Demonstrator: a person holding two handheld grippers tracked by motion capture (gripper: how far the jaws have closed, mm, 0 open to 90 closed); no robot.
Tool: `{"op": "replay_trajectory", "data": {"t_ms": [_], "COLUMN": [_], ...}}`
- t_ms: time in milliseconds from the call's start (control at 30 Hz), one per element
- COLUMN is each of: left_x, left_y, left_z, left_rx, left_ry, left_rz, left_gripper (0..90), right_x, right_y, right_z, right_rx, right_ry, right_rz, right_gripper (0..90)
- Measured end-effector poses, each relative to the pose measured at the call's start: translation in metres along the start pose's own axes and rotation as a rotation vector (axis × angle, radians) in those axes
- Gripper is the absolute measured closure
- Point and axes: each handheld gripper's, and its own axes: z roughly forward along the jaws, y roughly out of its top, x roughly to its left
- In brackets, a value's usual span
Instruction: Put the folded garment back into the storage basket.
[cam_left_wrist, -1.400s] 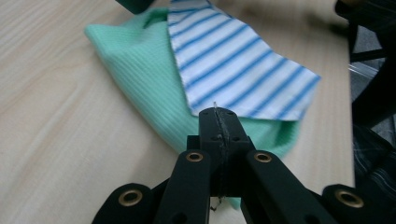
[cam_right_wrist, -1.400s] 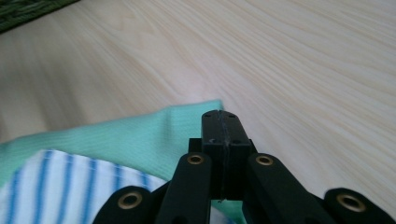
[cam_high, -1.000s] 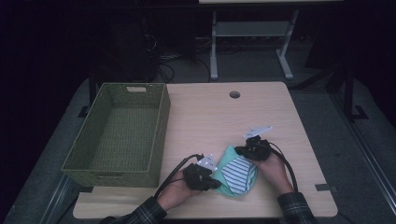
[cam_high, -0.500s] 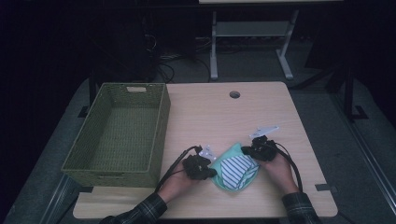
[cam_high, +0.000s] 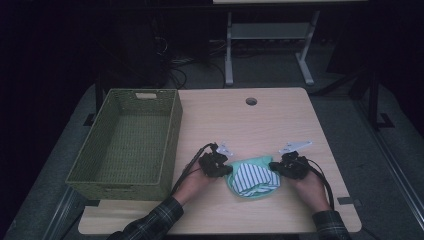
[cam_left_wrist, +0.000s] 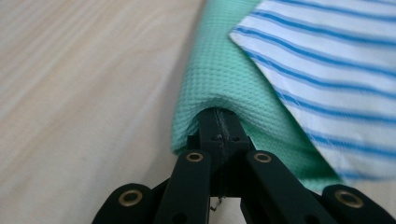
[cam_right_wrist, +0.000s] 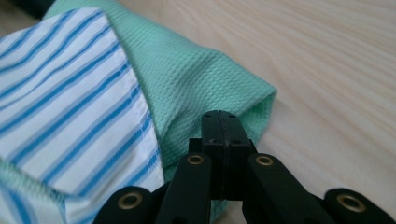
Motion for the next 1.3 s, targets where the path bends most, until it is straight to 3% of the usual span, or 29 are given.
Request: {"op": "replay_trajectory", "data": {"t_ms": [200,333,400,533,667,767,800,833,1033,1300], "left_x": [0.012,0.014,0.015,0.014,0.011,0.010,0.008,0.006,-0.002,-0.009], "left_y": [0.006,0.005,0.003,-0.001,-0.008,-0.011,-0.013,-0.013,-0.016,-0.021], "left_z": [0.005,0.001,-0.007,-0.018,-0.028,-0.031,-0.033,-0.033,-0.034,-0.036], "left_rx": [-0.012,-0.039,-0.048,-0.057,-0.057,-0.058,-0.052,-0.043,-0.039,-0.024], "left_ry": [0.012,0.007,0.004,-0.005,-0.001,-0.006,-0.013,-0.020,-0.041,-0.063], "left_rz": [-0.012,-0.042,-0.053,-0.069,-0.067,-0.078,-0.072,-0.063,-0.058,-0.050], "left_gripper": [89.6,88.8,83.0,73.6,61.2,52.4,52.4,46.7,37.8,27.9], "right_x": [0.007,0.011,0.006,-0.005,-0.018,-0.023,-0.025,-0.030,-0.031,-0.024], "right_y": [-0.009,-0.011,-0.007,0.001,0.010,0.013,0.015,0.018,0.016,0.003], "right_z": [-0.008,-0.014,-0.021,-0.025,-0.016,-0.012,-0.009,-0.003,0.007,-0.002], "right_rx": [0.003,0.002,-0.053,-0.102,-0.112,-0.107,-0.098,-0.097,-0.052,-0.024], "right_ry": [0.008,0.000,0.004,-0.015,-0.021,-0.014,-0.022,-0.013,0.005,0.033], "right_rz": [-0.002,-0.017,-0.009,0.010,0.026,0.040,0.032,0.044,0.038,0.001], "right_gripper": [89.9,89.8,89.8,89.8,89.9,89.9,89.9,89.8,89.8,89.8]}}
